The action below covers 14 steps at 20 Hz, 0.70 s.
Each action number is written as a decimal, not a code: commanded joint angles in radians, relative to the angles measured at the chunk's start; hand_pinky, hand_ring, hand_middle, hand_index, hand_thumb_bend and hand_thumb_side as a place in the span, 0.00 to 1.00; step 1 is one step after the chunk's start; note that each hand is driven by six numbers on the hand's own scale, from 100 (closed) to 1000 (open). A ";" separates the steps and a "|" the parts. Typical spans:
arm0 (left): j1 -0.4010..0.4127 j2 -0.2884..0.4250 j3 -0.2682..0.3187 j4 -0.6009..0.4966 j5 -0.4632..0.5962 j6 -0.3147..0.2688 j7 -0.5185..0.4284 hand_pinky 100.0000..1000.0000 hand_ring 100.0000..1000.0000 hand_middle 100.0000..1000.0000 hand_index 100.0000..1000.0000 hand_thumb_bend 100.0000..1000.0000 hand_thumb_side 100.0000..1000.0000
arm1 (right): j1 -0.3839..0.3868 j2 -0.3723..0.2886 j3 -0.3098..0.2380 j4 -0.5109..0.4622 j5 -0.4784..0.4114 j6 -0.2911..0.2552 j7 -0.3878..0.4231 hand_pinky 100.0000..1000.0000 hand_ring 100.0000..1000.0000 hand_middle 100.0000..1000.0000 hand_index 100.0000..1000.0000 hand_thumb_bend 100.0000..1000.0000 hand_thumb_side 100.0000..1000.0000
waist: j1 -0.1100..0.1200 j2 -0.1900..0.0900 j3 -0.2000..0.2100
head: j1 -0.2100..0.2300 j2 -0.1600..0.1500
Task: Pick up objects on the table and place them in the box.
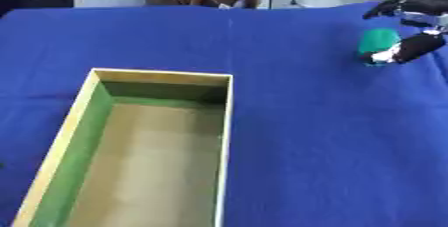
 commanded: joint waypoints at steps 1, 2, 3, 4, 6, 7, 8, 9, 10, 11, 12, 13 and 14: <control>-0.006 0.012 -0.004 -0.019 -0.005 0.000 -0.005 0.00 0.26 0.29 0.46 0.00 0.90 | -0.024 -0.044 -0.013 0.005 -0.035 -0.010 0.059 0.87 1.00 0.94 1.00 0.07 0.53 | -0.003 -0.021 -0.002 | 0.000 -0.013; -0.007 0.012 -0.004 -0.019 -0.006 0.000 -0.006 0.00 0.26 0.29 0.46 0.00 0.89 | -0.025 -0.046 -0.013 0.006 -0.046 -0.011 0.081 0.87 1.00 0.94 1.00 0.03 0.51 | -0.004 -0.021 -0.002 | 0.000 -0.015; -0.007 0.012 -0.004 -0.019 -0.007 0.000 -0.008 0.00 0.26 0.29 0.46 0.00 0.89 | -0.025 -0.048 -0.013 0.006 -0.057 -0.011 0.103 0.87 1.00 0.94 1.00 0.01 0.50 | -0.004 -0.021 -0.002 | 0.001 -0.016; -0.007 0.013 -0.004 -0.019 -0.008 0.000 -0.009 0.00 0.26 0.29 0.46 0.00 0.89 | -0.025 -0.050 -0.014 0.006 -0.066 -0.010 0.123 0.88 1.00 0.94 1.00 0.02 0.49 | -0.004 -0.021 -0.002 | 0.001 -0.016; -0.007 0.013 -0.003 -0.019 -0.010 0.000 -0.011 0.00 0.26 0.29 0.45 0.00 0.89 | -0.026 -0.054 -0.016 0.003 -0.079 -0.004 0.156 0.88 1.00 0.94 1.00 0.01 0.49 | -0.005 -0.021 -0.001 | 0.000 -0.017; -0.007 0.013 -0.003 -0.019 -0.011 0.000 -0.011 0.00 0.26 0.29 0.45 0.00 0.89 | -0.026 -0.057 -0.018 0.000 -0.081 0.001 0.165 0.87 1.00 0.94 1.00 0.02 0.49 | -0.005 -0.021 -0.001 | -0.001 -0.018; -0.007 0.013 -0.003 -0.019 -0.012 0.001 -0.011 0.00 0.26 0.29 0.45 0.00 0.89 | -0.026 -0.059 -0.020 -0.003 -0.082 0.004 0.170 0.87 1.00 0.94 1.00 0.01 0.49 | -0.006 -0.021 -0.001 | -0.002 -0.020; -0.008 0.013 -0.004 -0.019 -0.012 0.001 -0.012 0.00 0.26 0.29 0.45 0.00 0.89 | -0.026 -0.061 -0.020 -0.006 -0.079 0.008 0.172 0.87 1.00 0.94 1.00 0.00 0.49 | -0.006 -0.020 -0.001 | -0.003 -0.023; -0.008 0.013 -0.005 -0.019 -0.013 0.002 -0.013 0.00 0.26 0.29 0.45 0.00 0.88 | -0.025 -0.062 -0.020 -0.008 -0.076 0.011 0.172 0.87 1.00 0.94 1.00 0.00 0.49 | -0.007 -0.019 -0.001 | -0.004 -0.025; -0.009 0.013 -0.006 -0.019 -0.014 0.002 -0.014 0.00 0.26 0.29 0.45 0.00 0.88 | -0.024 -0.063 -0.020 -0.008 -0.073 0.014 0.172 0.87 1.00 0.94 1.00 0.00 0.49 | -0.007 -0.018 0.000 | -0.005 -0.027; -0.009 0.012 -0.006 -0.019 -0.015 0.002 -0.016 0.00 0.26 0.29 0.45 0.00 0.88 | -0.022 -0.064 -0.020 -0.008 -0.070 0.016 0.172 0.87 1.00 0.94 1.00 0.02 0.44 | -0.008 -0.016 0.001 | -0.007 -0.029; -0.010 0.012 -0.007 -0.019 -0.016 0.002 -0.017 0.00 0.26 0.29 0.45 0.00 0.88 | -0.021 -0.065 -0.020 -0.006 -0.066 0.019 0.175 0.87 1.00 0.94 1.00 0.01 0.48 | -0.008 -0.015 0.002 | -0.009 -0.031; -0.011 0.012 -0.007 -0.019 -0.016 0.002 -0.017 0.00 0.26 0.29 0.45 0.00 0.88 | -0.020 -0.066 -0.020 -0.003 -0.064 0.021 0.177 0.87 1.00 0.94 1.00 0.01 0.48 | -0.009 -0.014 0.003 | -0.011 -0.032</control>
